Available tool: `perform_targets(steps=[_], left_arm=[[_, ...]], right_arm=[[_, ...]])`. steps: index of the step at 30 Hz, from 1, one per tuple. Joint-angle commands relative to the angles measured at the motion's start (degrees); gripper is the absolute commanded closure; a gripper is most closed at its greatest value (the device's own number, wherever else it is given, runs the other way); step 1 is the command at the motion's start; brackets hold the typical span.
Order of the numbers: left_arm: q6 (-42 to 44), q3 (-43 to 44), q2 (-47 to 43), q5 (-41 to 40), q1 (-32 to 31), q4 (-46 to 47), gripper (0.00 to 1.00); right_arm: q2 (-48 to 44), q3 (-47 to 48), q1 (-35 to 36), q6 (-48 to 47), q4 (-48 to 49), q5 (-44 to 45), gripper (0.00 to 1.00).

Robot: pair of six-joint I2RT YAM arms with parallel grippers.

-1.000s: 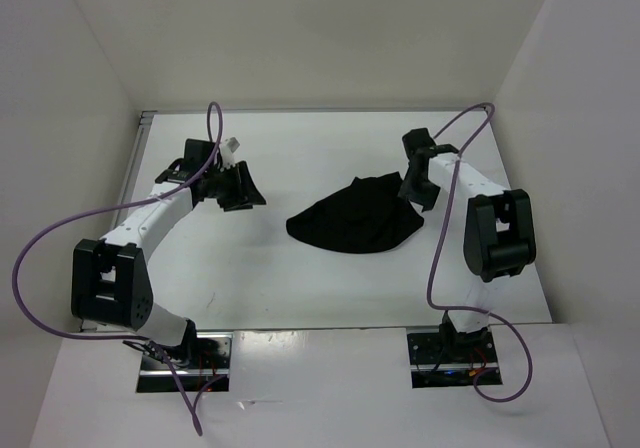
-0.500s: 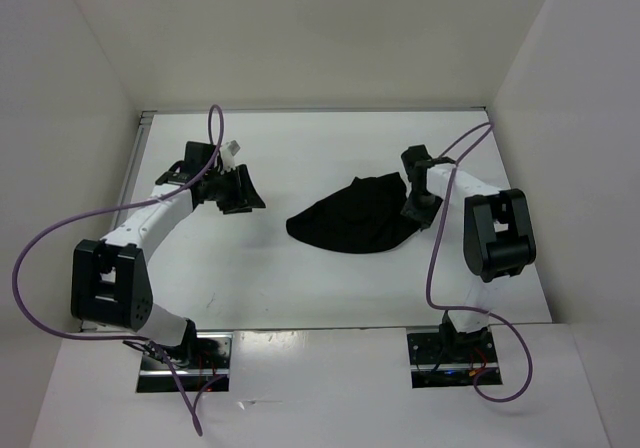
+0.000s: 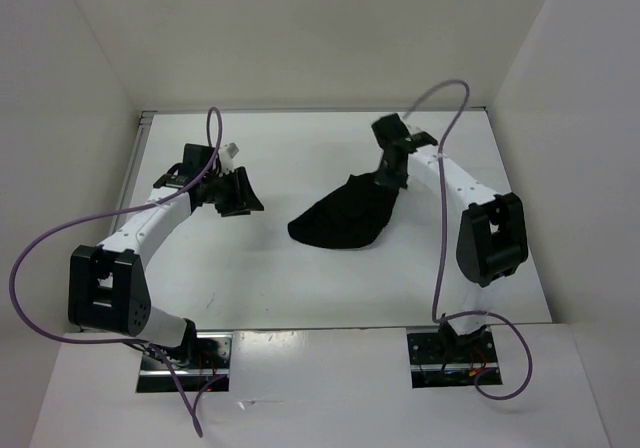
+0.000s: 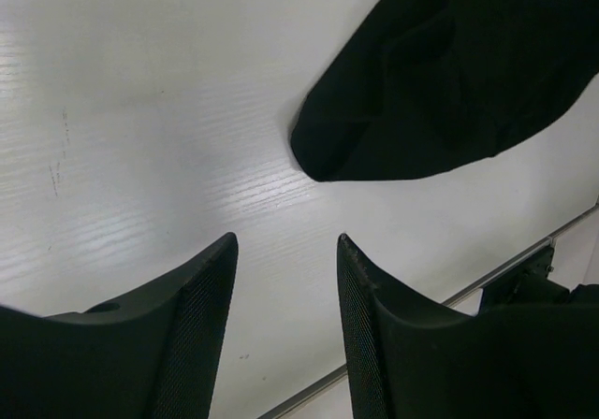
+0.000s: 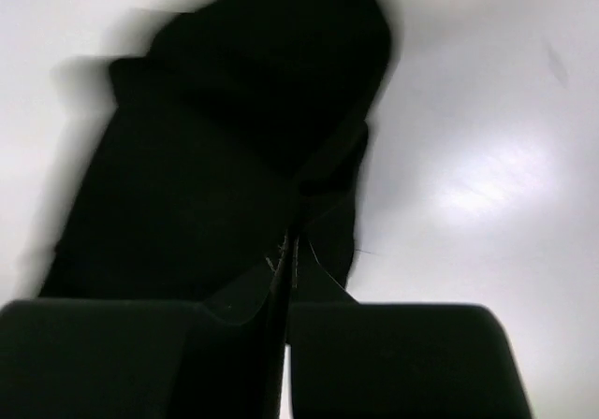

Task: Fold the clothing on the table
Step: Flatten the skirt out

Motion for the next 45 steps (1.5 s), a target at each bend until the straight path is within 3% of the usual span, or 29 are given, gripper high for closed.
perform_targets(steps=[1, 4, 6, 10, 18, 20, 21, 23, 24, 25, 29, 31, 34, 37, 38, 42, 45], left_arm=[[1.3, 1.1, -0.5, 0.1, 0.3, 0.3, 0.46], [1.3, 1.1, -0.5, 0.1, 0.3, 0.8, 0.46], [0.7, 1.1, -0.5, -0.5, 0.3, 0.8, 0.46], [0.7, 1.1, -0.5, -1.0, 0.3, 0.8, 0.46], [0.7, 1.1, 0.6, -1.0, 0.9, 0.3, 0.46], [0.7, 1.1, 0.6, -1.0, 0.9, 0.3, 0.46], [0.7, 1.1, 0.6, -1.0, 0.9, 0.3, 0.46], [0.7, 1.1, 0.6, -1.0, 0.9, 0.3, 0.46], [0.7, 1.1, 0.6, -1.0, 0.9, 0.3, 0.46], [0.7, 0.5, 0.6, -1.0, 0.9, 0.3, 0.46], [0.1, 0.5, 0.6, 1.1, 0.3, 2.4, 0.46], [0.1, 2.7, 3.2, 1.1, -1.3, 4.0, 0.46], [0.1, 5.0, 6.7, 3.1, -2.1, 9.8, 0.54], [-0.5, 5.0, 10.5, 7.5, -2.6, 21.5, 0.54], [-0.5, 8.8, 12.4, 8.8, -2.6, 22.5, 0.49], [2.2, 23.1, 29.2, 16.7, -3.2, 19.8, 0.46], [4.3, 28.4, 36.3, 20.6, -4.6, 18.7, 0.46]], right_arm=[[-6.0, 18.9, 9.1, -11.7, 0.3, 1.5, 1.00], [-8.7, 24.7, 14.6, -16.1, -1.0, -2.1, 1.00], [-11.0, 24.7, 15.2, -16.6, -1.0, -7.6, 1.00], [-19.8, 19.4, 15.2, -15.3, -1.0, -9.1, 1.00], [-22.4, 1.6, 1.8, -14.3, 0.0, -9.1, 1.00], [-19.0, -1.3, -0.6, -13.1, 0.8, -8.4, 0.82], [-17.3, -2.8, -3.0, -12.3, 0.0, -4.6, 0.64], [-12.1, -2.8, -5.0, -8.1, -4.2, 1.6, 0.64], [-11.1, -2.8, -5.1, -6.6, -5.5, 9.8, 0.63], [-10.4, -2.8, -5.1, -5.4, -6.5, 13.5, 0.55], [-9.8, 2.9, -4.5, -5.6, -7.1, 16.0, 0.51], [-9.8, 4.1, -4.5, -6.7, -5.3, 10.6, 0.50], [-8.6, 4.1, -4.5, -6.7, -2.7, 8.3, 0.50], [-6.1, 3.6, -4.5, -6.7, -1.0, 6.2, 0.50], [-4.4, 3.6, -4.5, -6.7, -1.0, 5.3, 0.50], [-2.4, 4.2, -4.5, -7.2, -1.0, 3.5, 0.50], [-2.9, 3.4, -4.0, -7.2, 0.2, 3.5, 0.50]])
